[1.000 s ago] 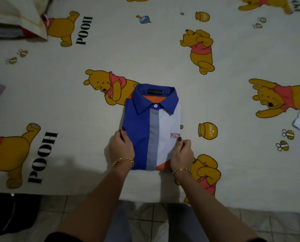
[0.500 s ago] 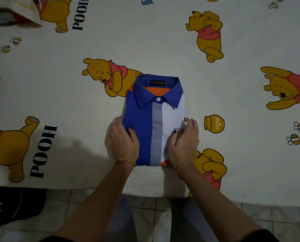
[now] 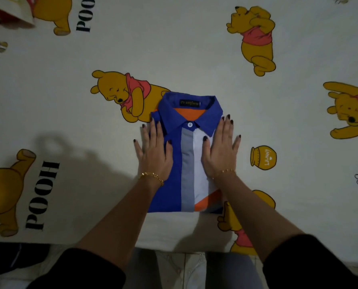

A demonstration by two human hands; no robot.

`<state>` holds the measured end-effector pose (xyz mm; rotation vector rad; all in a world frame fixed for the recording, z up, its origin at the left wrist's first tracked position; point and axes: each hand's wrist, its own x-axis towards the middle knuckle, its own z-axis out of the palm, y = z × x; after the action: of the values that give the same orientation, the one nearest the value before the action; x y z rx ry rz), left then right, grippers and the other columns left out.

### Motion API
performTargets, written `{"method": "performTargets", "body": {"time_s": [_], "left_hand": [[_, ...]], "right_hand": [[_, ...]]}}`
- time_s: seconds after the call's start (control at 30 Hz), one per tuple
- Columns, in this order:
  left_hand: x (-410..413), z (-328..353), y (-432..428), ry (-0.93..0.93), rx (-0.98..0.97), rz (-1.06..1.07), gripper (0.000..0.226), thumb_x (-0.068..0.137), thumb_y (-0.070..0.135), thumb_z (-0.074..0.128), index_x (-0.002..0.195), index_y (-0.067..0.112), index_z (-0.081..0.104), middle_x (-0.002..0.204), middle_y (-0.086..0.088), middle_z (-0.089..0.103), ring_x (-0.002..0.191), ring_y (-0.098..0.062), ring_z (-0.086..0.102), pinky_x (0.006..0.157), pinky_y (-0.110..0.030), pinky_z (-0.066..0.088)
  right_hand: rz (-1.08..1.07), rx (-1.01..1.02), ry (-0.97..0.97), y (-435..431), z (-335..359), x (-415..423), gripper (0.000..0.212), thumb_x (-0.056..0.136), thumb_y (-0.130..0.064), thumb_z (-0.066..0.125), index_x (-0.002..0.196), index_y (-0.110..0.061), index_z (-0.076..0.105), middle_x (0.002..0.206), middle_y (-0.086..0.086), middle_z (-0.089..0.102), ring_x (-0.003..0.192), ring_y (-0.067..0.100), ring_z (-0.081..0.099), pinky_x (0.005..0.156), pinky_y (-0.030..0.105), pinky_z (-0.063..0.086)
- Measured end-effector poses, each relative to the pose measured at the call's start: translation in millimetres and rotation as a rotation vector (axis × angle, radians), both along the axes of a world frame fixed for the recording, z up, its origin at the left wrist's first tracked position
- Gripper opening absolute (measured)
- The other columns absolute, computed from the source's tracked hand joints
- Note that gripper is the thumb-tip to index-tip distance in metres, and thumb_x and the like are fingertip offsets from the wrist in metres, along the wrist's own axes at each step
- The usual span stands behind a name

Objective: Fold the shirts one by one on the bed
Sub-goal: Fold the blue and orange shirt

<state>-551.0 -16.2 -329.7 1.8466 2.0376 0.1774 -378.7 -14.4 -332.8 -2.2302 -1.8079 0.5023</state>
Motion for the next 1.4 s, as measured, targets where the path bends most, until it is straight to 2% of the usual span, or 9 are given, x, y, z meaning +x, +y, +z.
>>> {"method": "performTargets", "body": {"time_s": [0.13, 0.23, 0.47, 0.57, 0.73, 0.83, 1.03, 1.27, 1.4], "left_hand": [[-7, 6, 9, -0.200, 0.044, 0.205, 0.056, 0.098, 0.030, 0.039, 0.148, 0.013, 0.022, 0.153, -0.009, 0.026, 0.140, -0.023, 0.027, 0.114, -0.045, 0.025], [-3, 26, -6, -0.329, 0.132, 0.429, 0.042, 0.095, 0.031, 0.049, 0.129, 0.006, 0.046, 0.128, -0.010, 0.049, 0.118, -0.021, 0.047, 0.094, -0.032, 0.045], [-6, 51, -9, -0.491, -0.252, 0.685, 0.030, 0.099, 0.027, 0.042, 0.091, 0.004, 0.061, 0.089, -0.007, 0.059, 0.075, -0.017, 0.048, 0.047, -0.019, 0.027], [-25, 59, 4, -0.739, -0.460, 0.679, 0.031, 0.100, 0.024, 0.040, 0.084, 0.004, 0.058, 0.079, -0.007, 0.056, 0.071, -0.020, 0.050, 0.053, -0.024, 0.034], [-69, 89, 11, -0.851, -0.515, 0.602, 0.031, 0.093, 0.024, 0.048, 0.103, -0.001, 0.063, 0.104, -0.018, 0.064, 0.097, -0.034, 0.060, 0.088, -0.042, 0.050], [-109, 126, 13, -0.959, -0.498, 0.582, 0.023, 0.082, 0.021, 0.057, 0.097, 0.006, 0.065, 0.102, -0.014, 0.068, 0.093, -0.032, 0.063, 0.087, -0.045, 0.053], [-181, 219, 4, -1.253, -0.591, 0.552, 0.026, 0.097, 0.022, 0.043, 0.105, 0.009, 0.064, 0.108, -0.013, 0.066, 0.088, -0.024, 0.062, 0.076, -0.036, 0.051], [-260, 273, -28, -1.406, -0.498, 0.339, 0.050, 0.092, 0.058, 0.042, 0.121, 0.022, 0.062, 0.117, -0.003, 0.067, 0.111, -0.022, 0.061, 0.098, -0.042, 0.046], [-299, 283, -63, -1.309, -0.443, 0.328, 0.042, 0.088, 0.030, 0.064, 0.122, 0.007, 0.058, 0.119, -0.013, 0.065, 0.107, -0.028, 0.062, 0.095, -0.045, 0.049]], "right_hand": [[-0.152, 0.034, 0.112, 5, 5, 1, 0.062, 0.095, -0.027, 0.040, 0.148, -0.001, 0.021, 0.150, 0.017, 0.032, 0.139, 0.031, 0.027, 0.116, 0.046, 0.022], [-0.293, 0.059, 0.134, -12, 18, -8, 0.050, 0.096, -0.028, 0.046, 0.139, -0.002, 0.038, 0.127, 0.017, 0.051, 0.117, 0.032, 0.045, 0.098, 0.042, 0.037], [-0.620, -0.326, 0.624, -13, 47, -15, 0.047, 0.098, -0.041, 0.044, 0.126, -0.004, 0.048, 0.124, 0.015, 0.057, 0.113, 0.032, 0.053, 0.096, 0.040, 0.044], [-0.604, -0.295, 0.723, -14, 69, -25, 0.040, 0.099, -0.037, 0.042, 0.126, -0.008, 0.050, 0.131, 0.015, 0.053, 0.118, 0.032, 0.050, 0.102, 0.044, 0.040], [-0.569, -0.164, 0.785, -30, 119, -58, 0.037, 0.101, -0.033, 0.041, 0.128, -0.010, 0.050, 0.126, 0.010, 0.056, 0.106, 0.022, 0.050, 0.087, 0.032, 0.038], [-0.526, -0.086, 0.838, -38, 159, -93, 0.036, 0.101, -0.035, 0.040, 0.129, -0.014, 0.049, 0.115, 0.003, 0.056, 0.100, 0.018, 0.050, 0.084, 0.031, 0.037], [-0.408, -0.028, 0.888, -43, 230, -159, 0.019, 0.100, -0.041, 0.038, 0.111, -0.027, 0.045, 0.093, -0.008, 0.055, 0.081, 0.009, 0.052, 0.078, 0.032, 0.042], [-0.347, -0.119, 0.998, -66, 287, -216, 0.017, 0.097, -0.040, 0.047, 0.103, -0.025, 0.052, 0.107, 0.001, 0.060, 0.098, 0.023, 0.059, 0.088, 0.044, 0.052], [-0.284, -0.147, 1.081, -98, 300, -250, 0.021, 0.098, -0.019, 0.049, 0.119, -0.015, 0.052, 0.105, 0.005, 0.062, 0.090, 0.021, 0.059, 0.073, 0.035, 0.053]]}}
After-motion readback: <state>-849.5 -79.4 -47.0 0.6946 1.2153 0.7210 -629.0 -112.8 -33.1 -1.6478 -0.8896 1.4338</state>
